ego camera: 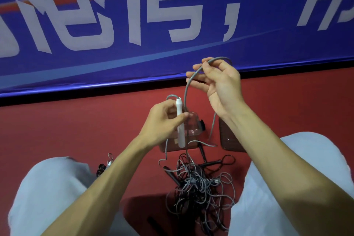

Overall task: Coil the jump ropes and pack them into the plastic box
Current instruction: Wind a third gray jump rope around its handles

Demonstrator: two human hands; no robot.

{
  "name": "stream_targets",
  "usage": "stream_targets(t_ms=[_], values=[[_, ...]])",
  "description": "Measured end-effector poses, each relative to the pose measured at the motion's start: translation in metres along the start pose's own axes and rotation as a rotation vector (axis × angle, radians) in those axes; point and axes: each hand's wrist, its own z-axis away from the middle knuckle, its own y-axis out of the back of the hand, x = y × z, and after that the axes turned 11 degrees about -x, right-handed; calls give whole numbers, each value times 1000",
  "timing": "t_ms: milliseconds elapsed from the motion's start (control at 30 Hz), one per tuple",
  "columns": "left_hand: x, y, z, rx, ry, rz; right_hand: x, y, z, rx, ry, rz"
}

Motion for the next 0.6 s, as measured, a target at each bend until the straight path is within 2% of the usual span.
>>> stream_targets(t_ms=[133, 233, 433, 600], values=[[9, 0, 3, 57, 37, 156, 6, 2, -4, 62, -110, 12], [18, 3, 4, 126, 33, 353, 14, 7, -3, 35, -249, 193], [35, 19, 6, 212, -69, 721, 26, 6, 3, -131, -401, 571], [52, 39, 9, 286, -175, 1032, 30, 6, 10, -388, -466, 794]])
